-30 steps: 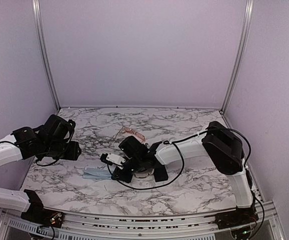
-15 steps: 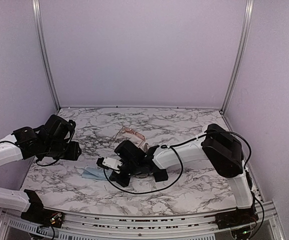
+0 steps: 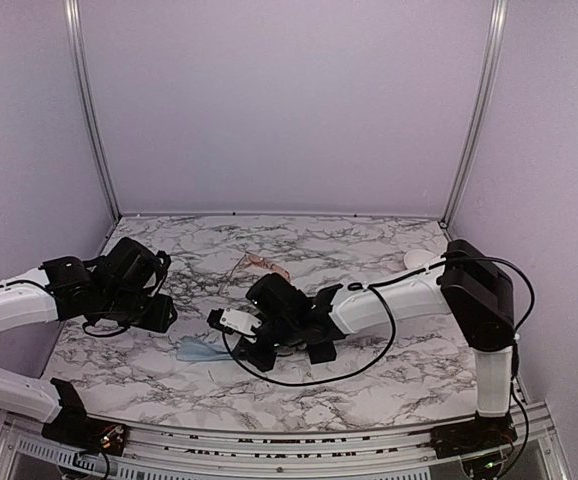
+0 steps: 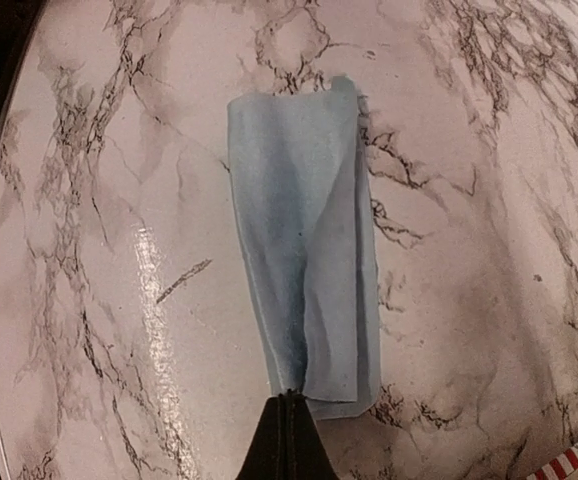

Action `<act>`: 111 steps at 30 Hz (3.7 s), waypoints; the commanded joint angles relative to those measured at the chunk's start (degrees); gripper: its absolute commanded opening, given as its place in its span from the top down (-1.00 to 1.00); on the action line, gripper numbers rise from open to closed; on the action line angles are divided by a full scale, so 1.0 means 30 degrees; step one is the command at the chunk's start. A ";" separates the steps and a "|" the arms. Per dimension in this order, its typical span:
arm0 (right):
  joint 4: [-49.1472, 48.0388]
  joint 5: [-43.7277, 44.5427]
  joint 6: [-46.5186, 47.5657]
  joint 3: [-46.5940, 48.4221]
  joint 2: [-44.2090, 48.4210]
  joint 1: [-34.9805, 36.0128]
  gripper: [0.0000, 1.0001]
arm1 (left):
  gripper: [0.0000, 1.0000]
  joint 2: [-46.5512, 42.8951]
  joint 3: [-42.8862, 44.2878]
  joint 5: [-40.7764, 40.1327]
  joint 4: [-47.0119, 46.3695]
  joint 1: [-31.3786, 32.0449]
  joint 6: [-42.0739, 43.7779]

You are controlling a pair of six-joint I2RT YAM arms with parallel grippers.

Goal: Organize the sunglasses
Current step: Move the folded cleaning cloth to the center of the board, then insert the folded cleaning cloth at the center of the board.

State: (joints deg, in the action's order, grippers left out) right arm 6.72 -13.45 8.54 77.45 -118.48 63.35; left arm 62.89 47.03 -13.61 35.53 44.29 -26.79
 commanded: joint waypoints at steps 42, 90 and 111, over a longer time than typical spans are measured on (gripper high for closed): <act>0.0157 -0.0533 -0.2749 -1.1125 0.9636 0.0064 1.00 | 0.31 0.5751 -0.6534 0.1797 -1.5657 0.9732 1.0468; 0.0440 0.0911 -0.3796 -1.1773 1.0224 -0.0287 1.00 | 0.57 0.8726 -0.6796 0.1587 -1.7261 0.9962 1.3846; 0.0381 0.0956 -0.4045 -1.1793 1.0611 -0.0280 1.00 | 1.00 1.0024 -0.5864 0.0476 -1.7264 0.9845 1.4369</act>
State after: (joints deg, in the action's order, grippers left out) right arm 7.75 -11.31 -3.05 41.08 -88.23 62.78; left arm 93.34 30.81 -12.19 -23.18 73.89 16.56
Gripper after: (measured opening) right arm 0.007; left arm 0.006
